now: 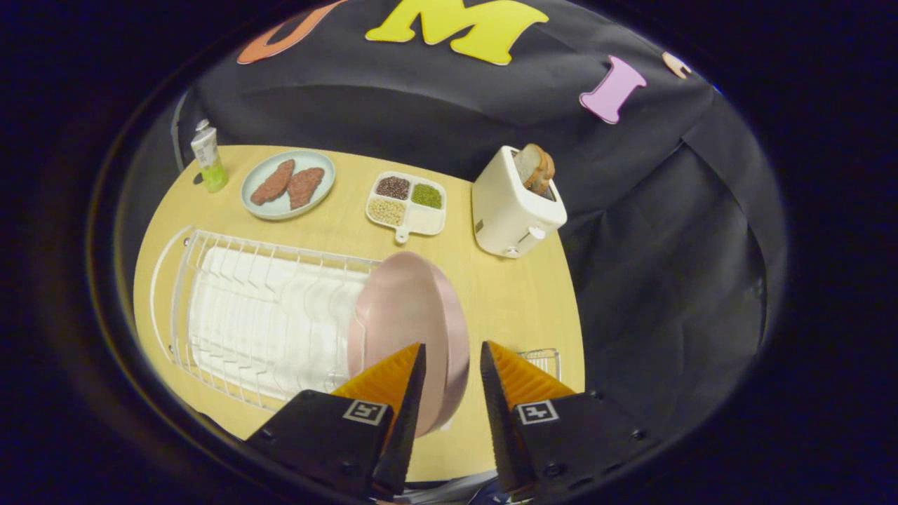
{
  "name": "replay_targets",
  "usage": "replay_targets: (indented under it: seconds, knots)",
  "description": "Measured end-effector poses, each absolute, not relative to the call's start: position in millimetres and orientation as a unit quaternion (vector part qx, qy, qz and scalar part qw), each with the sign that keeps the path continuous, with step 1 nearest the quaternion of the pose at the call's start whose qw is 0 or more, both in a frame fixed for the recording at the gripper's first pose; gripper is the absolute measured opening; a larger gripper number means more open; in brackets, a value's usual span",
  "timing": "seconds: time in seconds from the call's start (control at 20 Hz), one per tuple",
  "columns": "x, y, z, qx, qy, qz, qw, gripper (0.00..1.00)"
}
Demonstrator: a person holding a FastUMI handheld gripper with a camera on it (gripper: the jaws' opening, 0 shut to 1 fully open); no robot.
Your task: Take the plate from the dish rack, then take the spoon from the basket and place it into the plate.
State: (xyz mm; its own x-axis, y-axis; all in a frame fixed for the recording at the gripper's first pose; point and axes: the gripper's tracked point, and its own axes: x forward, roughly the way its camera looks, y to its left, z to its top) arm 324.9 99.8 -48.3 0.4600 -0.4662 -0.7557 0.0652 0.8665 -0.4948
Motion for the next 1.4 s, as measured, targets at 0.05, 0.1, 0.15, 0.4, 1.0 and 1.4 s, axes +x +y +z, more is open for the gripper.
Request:
replay_targets:
  seconds: [0.05, 0.1, 0.15, 0.4, 1.0, 1.4]
  knots:
    - [327.0, 98.3, -50.2, -0.201, 0.498, -0.162, 0.828, 0.49]
    - [329.5, 100.6, -52.3, -0.193, 0.502, -0.157, 0.828, 0.43]
    - [330.3, 107.9, -54.0, -0.169, 0.506, -0.149, 0.833, 0.39]
    - [320.4, 115.3, -59.8, -0.124, 0.522, -0.125, 0.834, 0.26]
    - [310.1, 103.3, -48.8, -0.126, 0.452, -0.19, 0.862, 0.18]
    - [321.1, 115.3, -26.5, -0.25, 0.303, -0.261, 0.882, 0.17]
